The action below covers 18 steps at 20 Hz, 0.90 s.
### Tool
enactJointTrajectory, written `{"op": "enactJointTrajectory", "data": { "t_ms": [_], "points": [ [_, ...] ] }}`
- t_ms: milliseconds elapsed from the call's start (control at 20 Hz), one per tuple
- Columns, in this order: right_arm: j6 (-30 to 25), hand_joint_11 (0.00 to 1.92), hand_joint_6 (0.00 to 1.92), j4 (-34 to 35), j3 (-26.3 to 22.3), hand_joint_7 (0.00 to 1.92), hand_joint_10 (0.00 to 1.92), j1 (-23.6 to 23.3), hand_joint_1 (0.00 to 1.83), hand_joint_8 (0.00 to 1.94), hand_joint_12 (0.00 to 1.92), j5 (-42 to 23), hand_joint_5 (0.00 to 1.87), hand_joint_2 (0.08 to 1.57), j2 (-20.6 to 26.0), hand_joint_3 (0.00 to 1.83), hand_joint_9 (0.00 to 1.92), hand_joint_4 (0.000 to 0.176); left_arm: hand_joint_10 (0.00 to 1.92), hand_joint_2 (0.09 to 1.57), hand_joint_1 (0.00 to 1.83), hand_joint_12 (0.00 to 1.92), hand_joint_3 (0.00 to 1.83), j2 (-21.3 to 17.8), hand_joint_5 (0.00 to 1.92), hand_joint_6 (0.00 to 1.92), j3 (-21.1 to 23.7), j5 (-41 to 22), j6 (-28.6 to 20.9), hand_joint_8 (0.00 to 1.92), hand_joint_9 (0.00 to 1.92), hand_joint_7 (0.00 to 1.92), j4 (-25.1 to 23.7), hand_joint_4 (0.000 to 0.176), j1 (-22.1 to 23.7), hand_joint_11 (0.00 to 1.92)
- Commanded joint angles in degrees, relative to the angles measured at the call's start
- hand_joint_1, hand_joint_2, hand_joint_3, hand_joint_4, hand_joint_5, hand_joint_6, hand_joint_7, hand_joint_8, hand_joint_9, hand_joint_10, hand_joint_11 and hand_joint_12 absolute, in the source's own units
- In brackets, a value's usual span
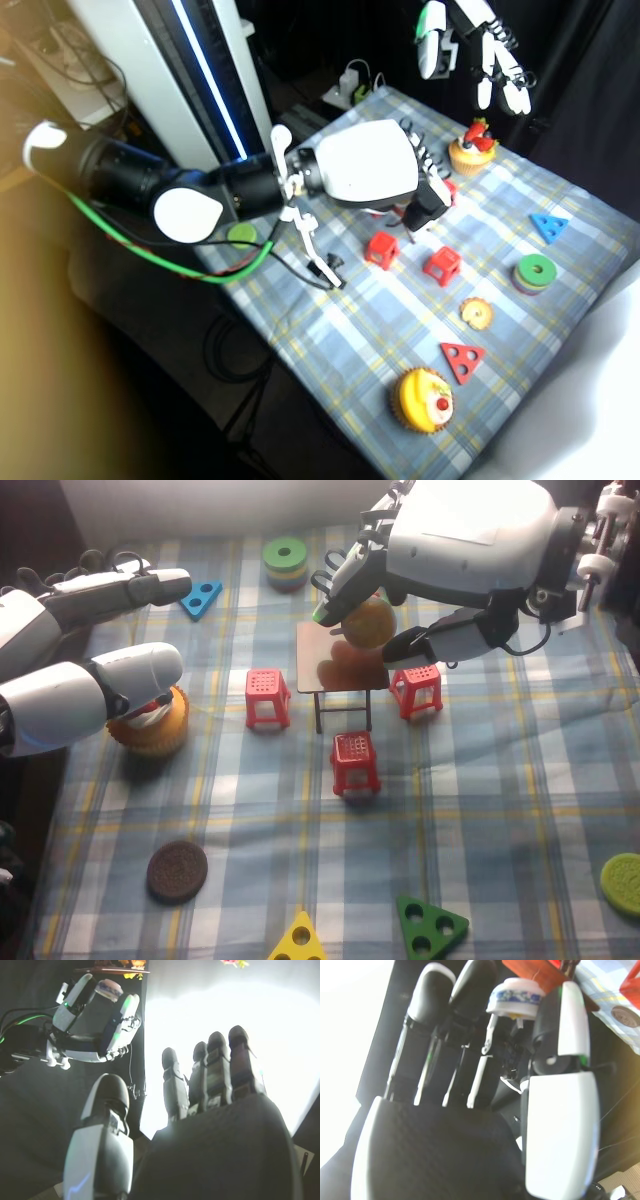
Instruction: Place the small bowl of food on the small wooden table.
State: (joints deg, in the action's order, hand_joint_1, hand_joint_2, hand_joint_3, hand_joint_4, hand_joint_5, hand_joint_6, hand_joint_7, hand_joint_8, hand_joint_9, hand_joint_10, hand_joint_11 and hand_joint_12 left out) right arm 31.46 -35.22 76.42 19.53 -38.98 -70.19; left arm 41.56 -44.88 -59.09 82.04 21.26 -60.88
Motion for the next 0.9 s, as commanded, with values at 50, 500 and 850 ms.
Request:
{"op": "enactJointTrajectory", "data": {
  "t_ms": [50, 500, 850],
  "points": [
    [0.08, 0.78, 0.71, 2.03, 0.04, 1.22, 0.42, -1.05, 1.26, 0.72, 1.39, -5.50, 1.06, 1.05, 0.28, 0.00, 1.20, 0.000, 0.00, 1.25, 0.39, 0.09, 0.00, -0.08, 0.44, 0.00, -0.40, -7.06, -0.75, 0.00, 0.11, 0.14, -0.69, 0.092, 0.77, 0.00],
    [0.08, 0.39, 0.03, 1.80, 0.02, 0.77, 0.00, -1.05, 1.22, 0.03, 1.02, -5.49, 0.79, 0.97, 0.25, 0.00, 0.87, 0.000, 0.00, 1.24, 0.44, 0.09, 0.00, -0.07, 0.43, 0.00, -0.47, -7.12, -0.96, 0.00, 0.10, 0.14, -0.69, 0.090, 0.77, 0.00],
    [0.08, 0.22, 0.00, 1.68, -0.01, 0.50, 0.00, -1.05, 1.18, 0.00, 0.97, -5.50, 0.58, 0.91, 0.25, 0.00, 0.58, 0.024, 0.00, 1.24, 0.44, 0.04, 0.00, -0.04, 0.40, 0.00, -0.50, -7.16, -1.08, 0.00, 0.10, 0.13, -0.68, 0.103, 0.78, 0.03]
  ]
}}
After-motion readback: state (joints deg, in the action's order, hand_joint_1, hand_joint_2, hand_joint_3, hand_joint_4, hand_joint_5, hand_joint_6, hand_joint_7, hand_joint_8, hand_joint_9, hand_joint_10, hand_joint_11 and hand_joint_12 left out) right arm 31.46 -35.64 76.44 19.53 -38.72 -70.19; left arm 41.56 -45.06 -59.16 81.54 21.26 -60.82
